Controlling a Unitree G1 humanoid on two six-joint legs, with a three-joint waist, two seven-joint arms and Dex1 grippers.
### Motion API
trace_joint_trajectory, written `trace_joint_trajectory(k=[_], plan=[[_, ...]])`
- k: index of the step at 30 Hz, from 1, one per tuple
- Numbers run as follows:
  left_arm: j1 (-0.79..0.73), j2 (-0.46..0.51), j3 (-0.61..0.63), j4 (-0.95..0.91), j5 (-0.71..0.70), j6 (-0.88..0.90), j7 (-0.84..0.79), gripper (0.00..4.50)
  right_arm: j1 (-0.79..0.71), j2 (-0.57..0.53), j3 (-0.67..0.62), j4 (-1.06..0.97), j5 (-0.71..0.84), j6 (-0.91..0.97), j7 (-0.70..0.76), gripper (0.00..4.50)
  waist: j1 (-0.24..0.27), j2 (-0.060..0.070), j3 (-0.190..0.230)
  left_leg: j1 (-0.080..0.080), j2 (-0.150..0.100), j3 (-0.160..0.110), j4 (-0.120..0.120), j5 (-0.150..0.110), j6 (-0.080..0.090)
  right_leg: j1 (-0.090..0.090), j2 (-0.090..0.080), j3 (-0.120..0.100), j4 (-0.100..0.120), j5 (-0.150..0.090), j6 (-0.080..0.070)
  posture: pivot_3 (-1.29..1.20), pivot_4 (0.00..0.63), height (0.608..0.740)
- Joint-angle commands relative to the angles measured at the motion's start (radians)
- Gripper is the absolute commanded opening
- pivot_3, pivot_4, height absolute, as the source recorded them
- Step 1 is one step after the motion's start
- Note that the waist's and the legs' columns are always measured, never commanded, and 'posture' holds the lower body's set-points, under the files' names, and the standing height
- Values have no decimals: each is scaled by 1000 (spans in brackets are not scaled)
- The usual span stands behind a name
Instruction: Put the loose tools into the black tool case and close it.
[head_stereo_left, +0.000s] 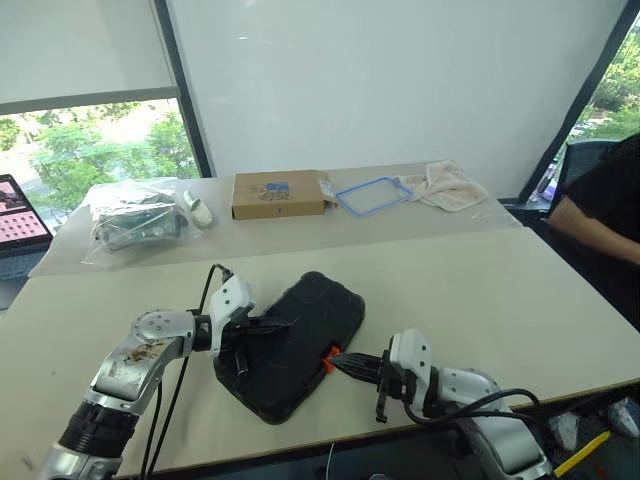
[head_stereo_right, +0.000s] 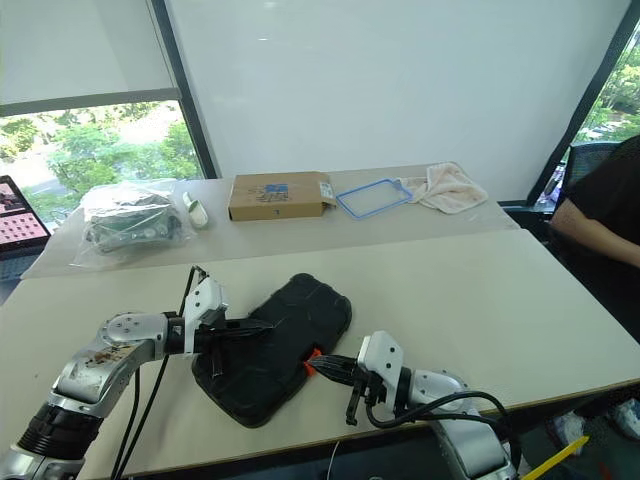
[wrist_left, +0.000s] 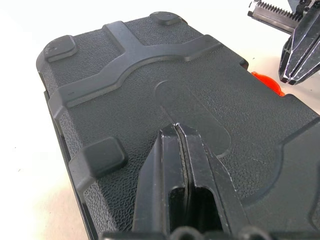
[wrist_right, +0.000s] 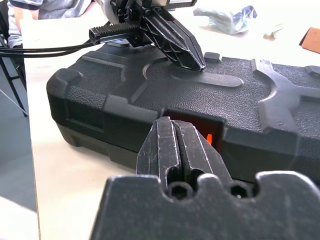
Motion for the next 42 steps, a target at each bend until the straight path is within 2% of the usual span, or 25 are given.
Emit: trace_joint_trajectory(k=[1,7,10,21,38,42], plan=[[39,4,-50,41,40,11,-9,51,-11,-2,-8,-30,19,-24,4,0,0,0,0,0,0,0,0,0,0,0,0,0,0,0,0,0,150,740],[39,8,-52,58,45,-8,-16,51,58,-108,-39,-118,74,64,54,0,2,0,0,0,0,0,-1,0,0,0,-1,0,0,0,0,0,150,740],[37,8,-54,62,46,-13,-19,51,78,-141,-32,-105,45,74,46,0,5,0,0,0,0,0,-1,0,0,0,-1,0,-1,0,0,0,150,740],[36,8,-65,68,52,-19,-22,51,-52,-58,29,73,-69,30,-11,0,6,1,-1,1,0,0,-1,0,0,1,-1,0,0,0,0,0,150,740],[43,0,-66,82,58,-21,-15,51,-107,-4,41,102,-69,16,-8,0,2,1,-1,1,0,0,-1,0,0,1,-1,0,0,0,0,0,150,740],[78,-1,-31,88,44,-58,-11,51,-100,-11,27,95,-53,-4,12,0,-1,1,-1,1,0,0,-1,0,0,1,-1,0,0,0,0,0,150,740]])
